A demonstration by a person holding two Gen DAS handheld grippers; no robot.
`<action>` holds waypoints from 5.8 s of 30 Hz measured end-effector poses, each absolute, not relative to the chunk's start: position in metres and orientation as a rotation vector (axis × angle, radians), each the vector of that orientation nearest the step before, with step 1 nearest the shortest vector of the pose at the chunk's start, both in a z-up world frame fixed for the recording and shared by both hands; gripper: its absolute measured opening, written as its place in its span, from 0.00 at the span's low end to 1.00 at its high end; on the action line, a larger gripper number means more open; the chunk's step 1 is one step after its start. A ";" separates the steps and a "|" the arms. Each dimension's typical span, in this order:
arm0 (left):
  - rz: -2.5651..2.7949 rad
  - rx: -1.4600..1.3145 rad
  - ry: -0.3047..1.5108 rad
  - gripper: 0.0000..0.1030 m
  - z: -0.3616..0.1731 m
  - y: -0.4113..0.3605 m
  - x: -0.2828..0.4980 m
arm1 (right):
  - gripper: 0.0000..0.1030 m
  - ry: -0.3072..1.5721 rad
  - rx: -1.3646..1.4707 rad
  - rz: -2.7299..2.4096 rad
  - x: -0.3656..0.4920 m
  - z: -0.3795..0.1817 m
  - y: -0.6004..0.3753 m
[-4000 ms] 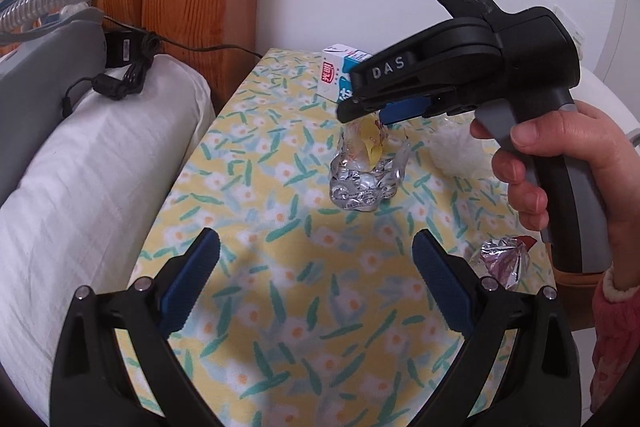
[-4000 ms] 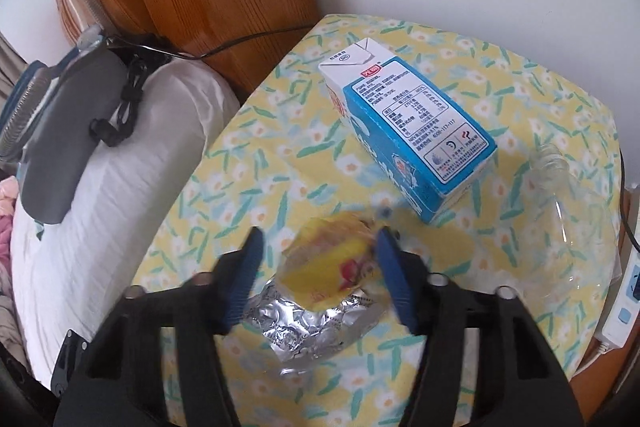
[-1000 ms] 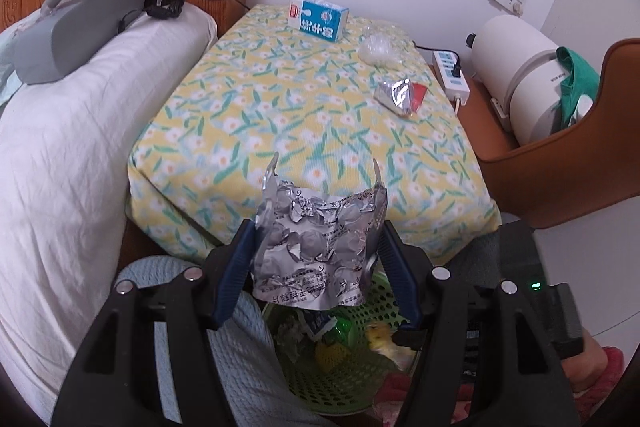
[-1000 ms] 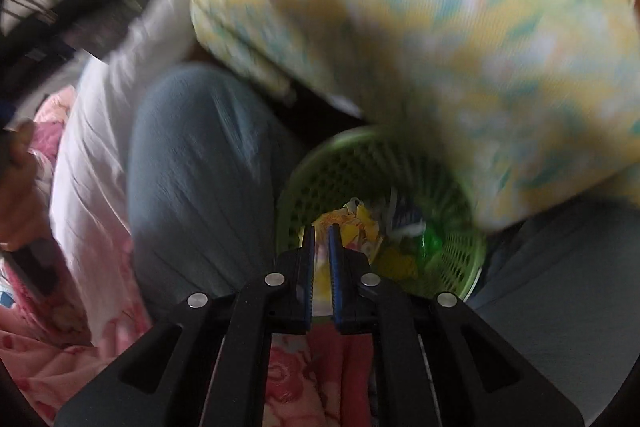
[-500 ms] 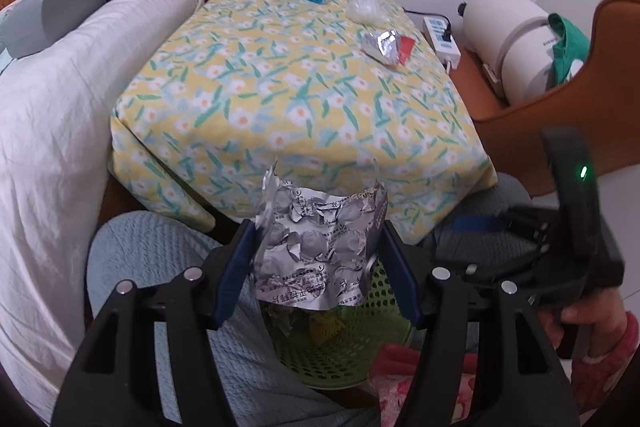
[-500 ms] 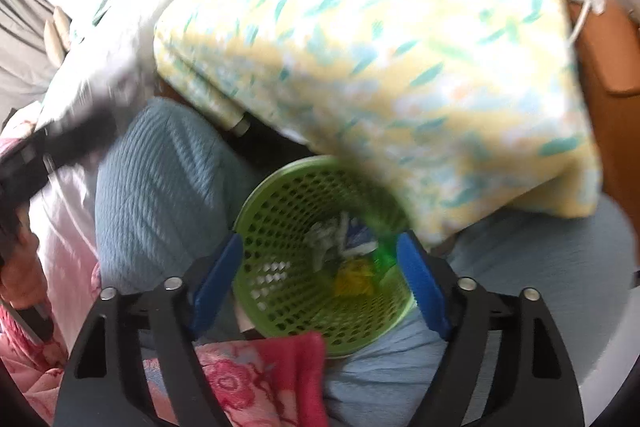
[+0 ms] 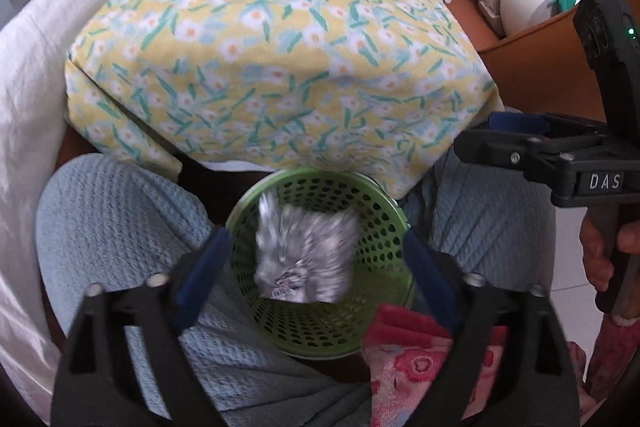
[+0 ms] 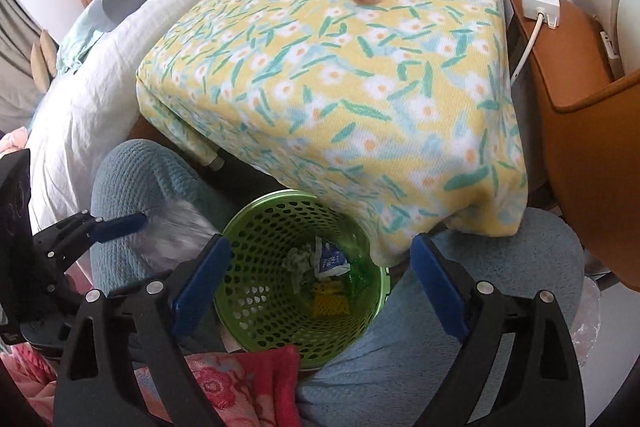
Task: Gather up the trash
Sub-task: 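Open both grippers to drop the wrapper and foil into the basket, then grasp the red-and-silver wrapper with the right gripper while the left gripper grasps the clear plastic bag, then carry the red wrapper and plastic bag to the green basket and release both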
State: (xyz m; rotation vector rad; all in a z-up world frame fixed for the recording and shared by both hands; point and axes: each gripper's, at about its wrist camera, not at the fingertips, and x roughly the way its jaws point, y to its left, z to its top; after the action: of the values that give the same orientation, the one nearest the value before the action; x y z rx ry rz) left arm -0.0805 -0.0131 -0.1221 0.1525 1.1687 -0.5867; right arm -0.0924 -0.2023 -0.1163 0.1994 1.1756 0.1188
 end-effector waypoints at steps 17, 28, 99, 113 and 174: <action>-0.563 0.159 1.128 0.91 -0.111 -0.011 -0.076 | 0.90 1.176 0.195 0.125 -0.092 -0.117 -0.195; -0.511 0.167 1.009 0.91 -0.079 -0.008 -0.045 | 0.90 1.085 0.116 0.112 -0.067 -0.090 -0.194; -0.615 0.121 1.012 0.44 -0.095 -0.229 0.214 | 0.34 0.949 0.150 -0.016 0.037 -0.091 -0.276; -0.549 0.133 0.883 0.39 -0.040 -0.159 0.143 | 0.35 0.925 0.158 0.024 0.024 -0.081 -0.260; -0.531 0.190 1.100 0.81 -0.108 -0.023 -0.054 | 0.89 1.102 0.070 0.163 -0.078 -0.105 -0.184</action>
State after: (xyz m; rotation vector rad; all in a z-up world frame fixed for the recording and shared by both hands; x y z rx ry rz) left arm -0.0539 -0.0235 -0.1085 0.1898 1.1004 -0.5305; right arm -0.0779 -0.1839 -0.1053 0.0697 1.1018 0.1628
